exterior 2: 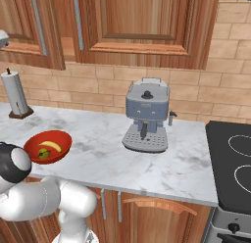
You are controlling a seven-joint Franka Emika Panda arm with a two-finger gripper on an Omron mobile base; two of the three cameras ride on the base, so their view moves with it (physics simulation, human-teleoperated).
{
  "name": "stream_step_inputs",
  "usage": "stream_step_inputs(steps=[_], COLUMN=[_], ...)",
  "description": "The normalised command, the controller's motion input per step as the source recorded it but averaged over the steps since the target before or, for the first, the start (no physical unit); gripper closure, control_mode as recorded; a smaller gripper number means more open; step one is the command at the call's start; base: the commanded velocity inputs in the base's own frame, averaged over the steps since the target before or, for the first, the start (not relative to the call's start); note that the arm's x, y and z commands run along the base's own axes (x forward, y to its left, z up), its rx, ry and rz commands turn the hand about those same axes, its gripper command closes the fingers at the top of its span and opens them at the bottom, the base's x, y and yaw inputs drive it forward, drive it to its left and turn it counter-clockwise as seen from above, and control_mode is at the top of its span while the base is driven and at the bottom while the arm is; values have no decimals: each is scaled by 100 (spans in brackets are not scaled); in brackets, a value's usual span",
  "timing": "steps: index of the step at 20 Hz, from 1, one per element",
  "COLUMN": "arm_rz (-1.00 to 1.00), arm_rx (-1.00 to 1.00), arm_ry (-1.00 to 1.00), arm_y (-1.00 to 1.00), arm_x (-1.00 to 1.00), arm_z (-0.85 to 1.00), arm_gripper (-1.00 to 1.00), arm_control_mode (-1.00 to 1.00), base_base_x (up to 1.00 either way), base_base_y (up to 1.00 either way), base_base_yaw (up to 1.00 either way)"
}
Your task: Open the cabinet. Pick the banana and pear from the cabinet and place them into the bowl. Then close the cabinet.
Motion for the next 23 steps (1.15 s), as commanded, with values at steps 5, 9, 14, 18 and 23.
stream_step_inputs(steps=[5, 9, 14, 18, 23], arm_rz=[0, 0, 0, 0, 0], arm_rx=[0, 0, 0, 0, 0], arm_ry=[-3, -2, -3, -3, -2], arm_y=[-19, -16, -13, -11, -13], arm_x=[71, 70, 66, 60, 15], arm_z=[-7, -9, -9, -5, 0], arm_gripper=[-100, -100, -100, -100, -100], arm_control_mode=[-100, -100, -100, -100, -100], base_base_x=[0, 0, 0, 0, 0], base_base_y=[0, 0, 0, 0, 0], base_base_yaw=[0, 0, 0, 0, 0])
